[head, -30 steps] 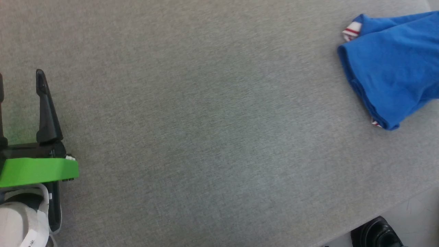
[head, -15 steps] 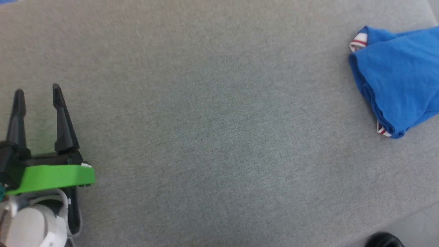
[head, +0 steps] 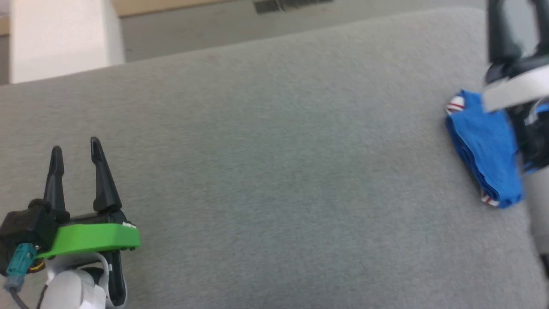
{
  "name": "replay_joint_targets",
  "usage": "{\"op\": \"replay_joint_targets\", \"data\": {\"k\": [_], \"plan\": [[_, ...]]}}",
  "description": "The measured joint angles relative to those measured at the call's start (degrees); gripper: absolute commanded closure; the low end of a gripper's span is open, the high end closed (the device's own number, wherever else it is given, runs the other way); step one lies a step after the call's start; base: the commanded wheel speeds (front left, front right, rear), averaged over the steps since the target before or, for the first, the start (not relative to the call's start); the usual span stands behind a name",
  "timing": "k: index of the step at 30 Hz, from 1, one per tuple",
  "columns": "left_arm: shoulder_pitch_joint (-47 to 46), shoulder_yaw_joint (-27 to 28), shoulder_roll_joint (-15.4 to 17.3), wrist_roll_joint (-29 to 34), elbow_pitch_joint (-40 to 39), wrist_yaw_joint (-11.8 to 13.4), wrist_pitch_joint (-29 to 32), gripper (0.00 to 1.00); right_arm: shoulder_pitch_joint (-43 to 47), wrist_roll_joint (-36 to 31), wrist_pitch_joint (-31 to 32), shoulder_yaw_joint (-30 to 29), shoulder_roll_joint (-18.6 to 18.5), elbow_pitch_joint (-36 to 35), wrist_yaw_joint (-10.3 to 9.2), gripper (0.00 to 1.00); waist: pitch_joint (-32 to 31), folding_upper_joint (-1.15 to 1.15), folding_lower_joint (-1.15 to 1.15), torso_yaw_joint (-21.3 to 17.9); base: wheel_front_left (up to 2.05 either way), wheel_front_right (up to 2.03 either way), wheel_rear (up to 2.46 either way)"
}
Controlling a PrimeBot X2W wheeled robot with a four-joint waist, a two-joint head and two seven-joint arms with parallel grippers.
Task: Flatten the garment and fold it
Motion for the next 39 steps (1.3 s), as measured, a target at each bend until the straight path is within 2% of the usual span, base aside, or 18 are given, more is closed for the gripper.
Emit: {"op": "replay_joint_targets", "data": {"k": [6, 9, 13, 23, 32, 35, 39], "plan": [[0.3, -0.9, -1.5, 0.0, 2.9, -0.2, -0.5, 0.0, 10.6, -6.3, -2.8, -7.4, 13.0, -5.9, 0.0, 0.0, -4.1, 0.0, 0.0, 5.0, 0.0, 0.0, 0.0], [0.1, -2.0, -2.0, 0.7, 4.5, 0.1, -0.6, 0.0, 15.7, -10.6, -3.2, -9.2, 16.6, -8.1, 0.0, 0.0, -5.9, 0.0, 0.0, 7.4, 0.0, 0.0, 0.0], [-0.4, -4.3, -2.2, 2.7, 7.2, 0.1, -0.6, 0.0, 22.6, -15.2, -3.5, -10.6, 17.4, -9.5, 0.0, 0.0, -8.0, 0.0, 0.0, 10.2, 0.0, 0.0, 0.0], [-0.8, -8.2, -4.7, 5.3, 12.5, 0.0, -0.8, 0.0, 35.2, -19.0, -3.6, -8.9, 17.5, -12.4, 0.0, 0.0, -12.2, 0.0, 0.0, 14.7, 0.0, 0.0, 0.0], [0.4, -9.3, -6.2, 5.9, 14.1, -1.7, -0.9, 0.0, 42.3, -21.2, -3.6, -9.0, 17.5, -12.9, 0.0, 0.0, -14.1, 0.0, 0.0, 15.8, 0.0, 0.0, 0.0], [1.3, -9.9, -6.3, 6.0, 15.6, -3.0, -1.1, 0.0, 43.3, -21.2, -3.6, -9.6, 17.5, -12.9, 0.0, 0.0, -14.4, 0.0, 0.0, 15.8, 0.0, 0.0, 0.0], [2.0, -10.2, -6.6, 6.4, 16.7, -3.5, -1.1, 0.0, 43.6, -21.2, -3.6, -9.8, 17.5, -12.8, 0.0, 0.0, -14.4, 0.0, 0.0, 15.4, 0.0, 0.0, 0.0]]}}
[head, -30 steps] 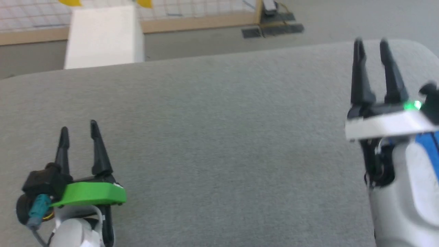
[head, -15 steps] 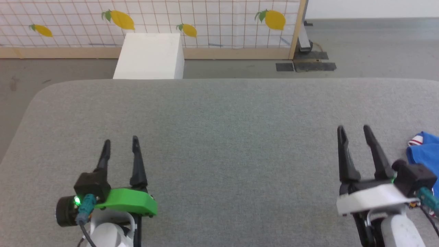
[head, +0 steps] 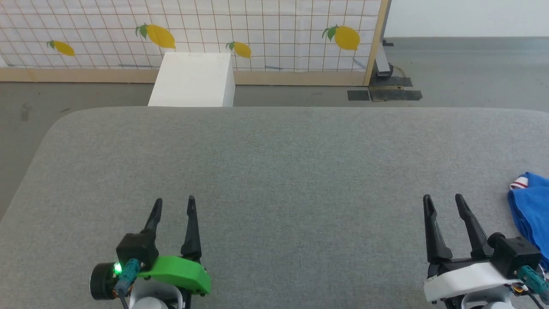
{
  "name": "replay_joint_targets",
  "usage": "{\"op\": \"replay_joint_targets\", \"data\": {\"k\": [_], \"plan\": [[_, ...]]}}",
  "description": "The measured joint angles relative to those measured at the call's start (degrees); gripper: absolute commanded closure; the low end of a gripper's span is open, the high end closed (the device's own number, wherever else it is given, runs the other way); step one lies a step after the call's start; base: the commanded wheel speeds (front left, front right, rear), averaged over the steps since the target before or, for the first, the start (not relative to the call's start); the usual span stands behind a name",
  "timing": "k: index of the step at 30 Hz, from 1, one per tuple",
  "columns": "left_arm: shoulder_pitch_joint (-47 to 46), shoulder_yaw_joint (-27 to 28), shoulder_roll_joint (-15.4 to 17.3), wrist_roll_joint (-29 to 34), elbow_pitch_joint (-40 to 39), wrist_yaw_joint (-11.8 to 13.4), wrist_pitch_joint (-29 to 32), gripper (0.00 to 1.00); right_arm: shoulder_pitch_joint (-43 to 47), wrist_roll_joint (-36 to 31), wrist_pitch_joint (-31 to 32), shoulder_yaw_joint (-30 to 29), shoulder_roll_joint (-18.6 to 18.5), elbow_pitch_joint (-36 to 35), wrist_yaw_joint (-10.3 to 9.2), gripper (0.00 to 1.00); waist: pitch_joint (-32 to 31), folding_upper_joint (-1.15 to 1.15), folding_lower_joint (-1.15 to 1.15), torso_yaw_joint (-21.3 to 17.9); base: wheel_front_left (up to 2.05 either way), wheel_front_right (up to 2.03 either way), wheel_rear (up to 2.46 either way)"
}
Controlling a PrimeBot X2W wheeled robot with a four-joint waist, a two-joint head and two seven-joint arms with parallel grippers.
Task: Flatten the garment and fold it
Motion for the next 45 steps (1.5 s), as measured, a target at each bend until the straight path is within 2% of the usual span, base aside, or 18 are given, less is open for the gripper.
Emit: {"op": "replay_joint_targets", "data": {"k": [3, 4, 45], "plan": [[0.1, -0.1, -0.2, 0.3, 0.7, -0.4, 0.0, 0.0, 0.1, 0.0, 0.0, 0.0, 0.0, 0.1, 0.0, 0.0, 0.1, 0.0, 0.0, -0.2, 0.0, 0.0, 0.0], [0.1, -0.2, -0.2, 0.4, 0.9, -0.4, 0.0, 1.0, 0.1, 0.0, 0.0, -0.1, 0.0, 0.1, 0.0, 1.0, 0.2, 0.0, 0.0, -0.3, 0.0, 0.0, 0.0], [0.3, 2.2, -0.7, 3.3, -1.7, -1.4, 4.1, 1.0, 0.1, -2.5, 4.1, 0.3, 0.0, -1.2, 0.0, 1.0, 0.0, 0.0, 0.0, -0.9, 0.0, 0.0, 0.0]]}}
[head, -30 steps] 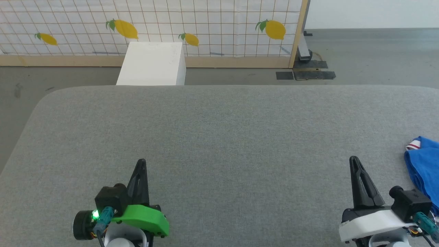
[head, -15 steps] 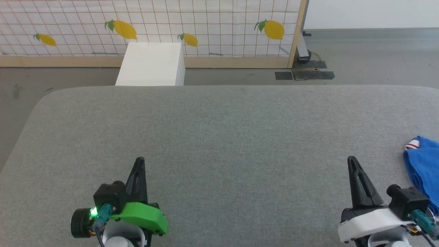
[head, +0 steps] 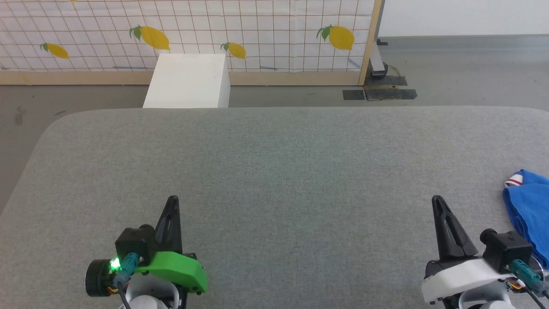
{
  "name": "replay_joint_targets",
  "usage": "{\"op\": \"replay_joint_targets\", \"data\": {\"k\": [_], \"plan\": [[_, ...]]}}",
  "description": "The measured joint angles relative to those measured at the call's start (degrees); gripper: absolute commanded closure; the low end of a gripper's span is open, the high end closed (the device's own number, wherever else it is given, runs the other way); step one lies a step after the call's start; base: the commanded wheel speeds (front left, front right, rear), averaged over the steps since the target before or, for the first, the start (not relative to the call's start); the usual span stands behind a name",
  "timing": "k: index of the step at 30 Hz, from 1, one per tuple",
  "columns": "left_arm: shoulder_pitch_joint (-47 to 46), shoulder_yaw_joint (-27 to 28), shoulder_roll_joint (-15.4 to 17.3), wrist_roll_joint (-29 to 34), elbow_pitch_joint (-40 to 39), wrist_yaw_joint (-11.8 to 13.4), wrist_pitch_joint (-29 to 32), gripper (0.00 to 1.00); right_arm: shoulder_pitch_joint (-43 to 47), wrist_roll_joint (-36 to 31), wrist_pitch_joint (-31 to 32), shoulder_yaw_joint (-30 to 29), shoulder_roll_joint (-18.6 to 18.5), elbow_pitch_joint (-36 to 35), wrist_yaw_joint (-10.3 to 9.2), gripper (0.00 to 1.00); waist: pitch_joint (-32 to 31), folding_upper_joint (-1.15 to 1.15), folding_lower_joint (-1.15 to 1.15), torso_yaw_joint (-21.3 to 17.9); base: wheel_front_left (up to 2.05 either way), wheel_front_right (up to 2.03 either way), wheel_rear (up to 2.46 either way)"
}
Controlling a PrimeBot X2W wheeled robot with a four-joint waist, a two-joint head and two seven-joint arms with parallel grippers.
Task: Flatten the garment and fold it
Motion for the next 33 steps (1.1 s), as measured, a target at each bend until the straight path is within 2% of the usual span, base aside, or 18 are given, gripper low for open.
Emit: {"op": "replay_joint_targets", "data": {"k": [33], "plan": [[0.4, 2.4, -0.8, 3.5, -2.6, -1.0, 3.7, 1.0, -0.2, -3.0, 3.6, 0.5, 0.0, -1.5, 0.0, 1.0, -0.1, 0.0, 0.0, -0.5, 0.0, 0.0, 0.0]]}}
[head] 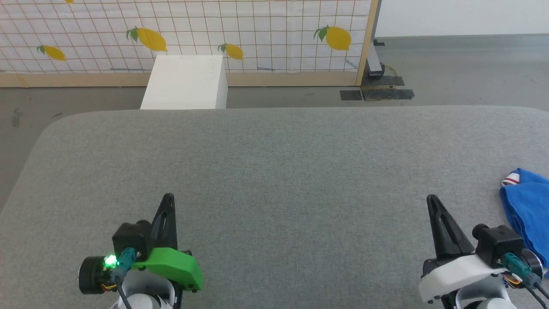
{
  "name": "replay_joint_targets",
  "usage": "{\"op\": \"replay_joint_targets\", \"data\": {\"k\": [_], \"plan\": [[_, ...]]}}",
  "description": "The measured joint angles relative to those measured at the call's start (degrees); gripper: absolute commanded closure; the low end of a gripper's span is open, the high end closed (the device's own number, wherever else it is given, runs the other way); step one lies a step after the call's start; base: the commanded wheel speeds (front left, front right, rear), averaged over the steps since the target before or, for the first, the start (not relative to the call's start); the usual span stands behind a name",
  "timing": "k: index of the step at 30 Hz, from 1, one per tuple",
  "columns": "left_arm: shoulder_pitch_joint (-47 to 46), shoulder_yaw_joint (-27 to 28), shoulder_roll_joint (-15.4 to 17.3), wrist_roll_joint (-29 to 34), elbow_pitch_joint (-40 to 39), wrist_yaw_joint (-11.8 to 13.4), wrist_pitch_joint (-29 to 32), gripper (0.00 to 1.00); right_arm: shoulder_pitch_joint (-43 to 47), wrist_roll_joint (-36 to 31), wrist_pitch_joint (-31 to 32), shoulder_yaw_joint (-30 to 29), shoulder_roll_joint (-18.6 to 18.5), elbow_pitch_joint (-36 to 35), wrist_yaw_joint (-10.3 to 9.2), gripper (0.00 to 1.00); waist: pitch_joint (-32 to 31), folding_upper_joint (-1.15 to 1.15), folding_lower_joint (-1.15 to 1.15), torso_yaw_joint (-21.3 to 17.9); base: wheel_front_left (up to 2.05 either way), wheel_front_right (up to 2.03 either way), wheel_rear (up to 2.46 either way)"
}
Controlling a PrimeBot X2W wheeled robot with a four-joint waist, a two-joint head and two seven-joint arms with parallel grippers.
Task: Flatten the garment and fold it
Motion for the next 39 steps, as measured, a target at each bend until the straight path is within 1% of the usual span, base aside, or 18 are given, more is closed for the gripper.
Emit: {"op": "replay_joint_targets", "data": {"k": [39], "plan": [[0.8, 2.9, -0.8, 4.7, -3.2, -1.1, 4.5, 1.0, -0.6, -3.4, 4.6, 0.5, 0.0, -2.0, 0.0, 1.0, -0.2, 0.0, 0.0, -0.6, 0.0, 0.0, 0.0]]}}
